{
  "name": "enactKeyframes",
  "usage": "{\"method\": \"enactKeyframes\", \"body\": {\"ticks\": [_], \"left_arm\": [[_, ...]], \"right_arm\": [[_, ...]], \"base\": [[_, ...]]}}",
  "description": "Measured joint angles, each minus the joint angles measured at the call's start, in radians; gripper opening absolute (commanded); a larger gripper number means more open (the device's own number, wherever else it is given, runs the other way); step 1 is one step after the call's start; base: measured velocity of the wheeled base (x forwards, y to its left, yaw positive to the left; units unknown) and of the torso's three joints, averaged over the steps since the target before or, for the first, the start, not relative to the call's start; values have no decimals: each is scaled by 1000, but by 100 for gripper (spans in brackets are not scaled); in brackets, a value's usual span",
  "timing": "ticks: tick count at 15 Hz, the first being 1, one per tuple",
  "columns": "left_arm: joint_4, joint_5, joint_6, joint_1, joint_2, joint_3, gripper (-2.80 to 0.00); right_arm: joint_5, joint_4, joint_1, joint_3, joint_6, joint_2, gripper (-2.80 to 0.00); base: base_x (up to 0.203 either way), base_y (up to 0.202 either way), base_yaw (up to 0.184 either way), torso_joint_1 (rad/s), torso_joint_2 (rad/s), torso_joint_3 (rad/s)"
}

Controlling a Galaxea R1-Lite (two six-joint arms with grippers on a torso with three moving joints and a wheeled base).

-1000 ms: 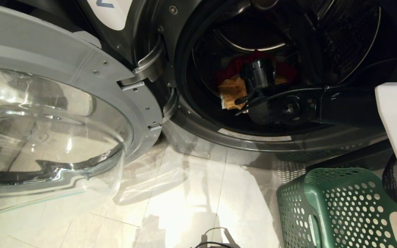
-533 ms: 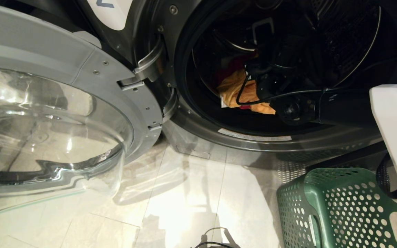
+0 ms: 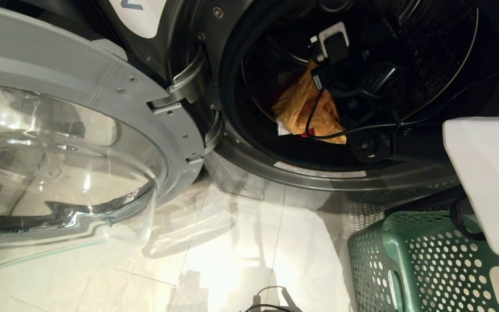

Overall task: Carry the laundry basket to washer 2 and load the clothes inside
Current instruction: Place the clothes into the washing machine

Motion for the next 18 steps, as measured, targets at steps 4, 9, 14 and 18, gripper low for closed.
{"method": "enactKeyframes", "body": {"ticks": [4,9,14,18], "left_arm": [[0,0,0,1,0,0,-280],[0,0,0,1,0,0,-280],[0,0,0,1,0,0,-280],[0,0,0,1,0,0,-280]], "right_arm": [[-65,126,-1,60,120,6,0],[-291,373,6,166,375,-60,0],[-289,443,42,332,395,-221,0],[-286,605,109,571,448,-413,0]], "base": [[0,0,0,0,0,0],[0,0,0,0,0,0],[0,0,0,0,0,0],[0,0,0,0,0,0]]}}
